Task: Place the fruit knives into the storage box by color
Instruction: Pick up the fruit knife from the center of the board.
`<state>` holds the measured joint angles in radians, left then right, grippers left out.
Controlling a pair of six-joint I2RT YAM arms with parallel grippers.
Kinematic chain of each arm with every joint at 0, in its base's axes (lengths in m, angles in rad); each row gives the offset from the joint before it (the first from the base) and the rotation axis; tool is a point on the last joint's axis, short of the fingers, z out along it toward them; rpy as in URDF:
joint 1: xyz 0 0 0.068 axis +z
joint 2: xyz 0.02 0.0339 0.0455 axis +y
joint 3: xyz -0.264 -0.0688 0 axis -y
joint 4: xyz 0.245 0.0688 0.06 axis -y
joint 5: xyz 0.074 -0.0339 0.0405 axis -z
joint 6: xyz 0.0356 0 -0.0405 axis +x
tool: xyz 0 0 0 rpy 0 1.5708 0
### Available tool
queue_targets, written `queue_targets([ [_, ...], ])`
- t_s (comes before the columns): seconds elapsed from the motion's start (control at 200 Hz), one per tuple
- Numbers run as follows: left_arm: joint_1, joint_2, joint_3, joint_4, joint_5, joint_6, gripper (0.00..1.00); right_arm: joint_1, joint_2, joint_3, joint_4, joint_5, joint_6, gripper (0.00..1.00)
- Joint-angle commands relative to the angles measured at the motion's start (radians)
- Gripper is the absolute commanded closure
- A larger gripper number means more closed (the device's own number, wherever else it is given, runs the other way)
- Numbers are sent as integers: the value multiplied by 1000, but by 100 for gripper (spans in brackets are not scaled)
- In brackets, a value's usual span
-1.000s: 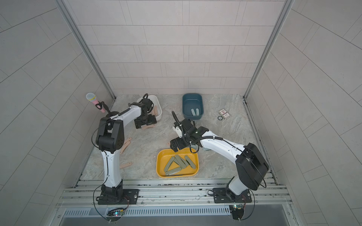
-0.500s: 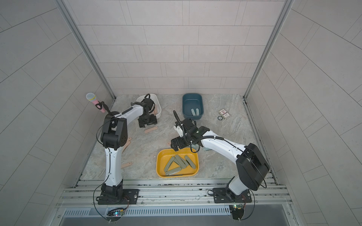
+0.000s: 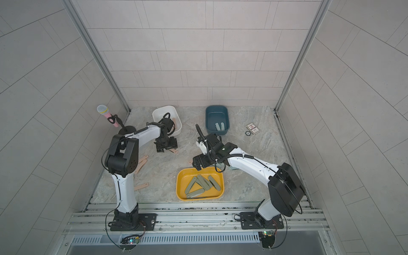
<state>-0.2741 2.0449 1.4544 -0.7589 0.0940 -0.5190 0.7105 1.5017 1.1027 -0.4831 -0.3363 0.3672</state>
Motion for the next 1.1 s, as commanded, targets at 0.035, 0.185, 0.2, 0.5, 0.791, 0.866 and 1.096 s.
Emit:
queue_targets([
  [0.035,-32,-26,-45,-34,38,-3,19,-3,-49,-19,-32,15,1,0],
  [0.185,-35,-51,-91,-27,11,-4,33,-3,-63,-29,-33,20,3,0],
  [0.2,-34,-49,-89,-32,7,-2,37,-3,-63,-30,-33,20,3,0],
  [0.5,-33,-20,-40,-69,-19,12,60,-5,-91,-41,-52,44,4,0],
  [0.791,-33,-65,-42,-120,-26,29,88,-20,-100,-20,-76,60,-10,0],
  [0.866,-34,-84,-50,-129,-13,33,90,-22,-100,-15,-80,64,-13,0],
  [1.096,-33,-188,-83,-158,30,48,90,-32,-103,-3,-91,80,-24,0],
])
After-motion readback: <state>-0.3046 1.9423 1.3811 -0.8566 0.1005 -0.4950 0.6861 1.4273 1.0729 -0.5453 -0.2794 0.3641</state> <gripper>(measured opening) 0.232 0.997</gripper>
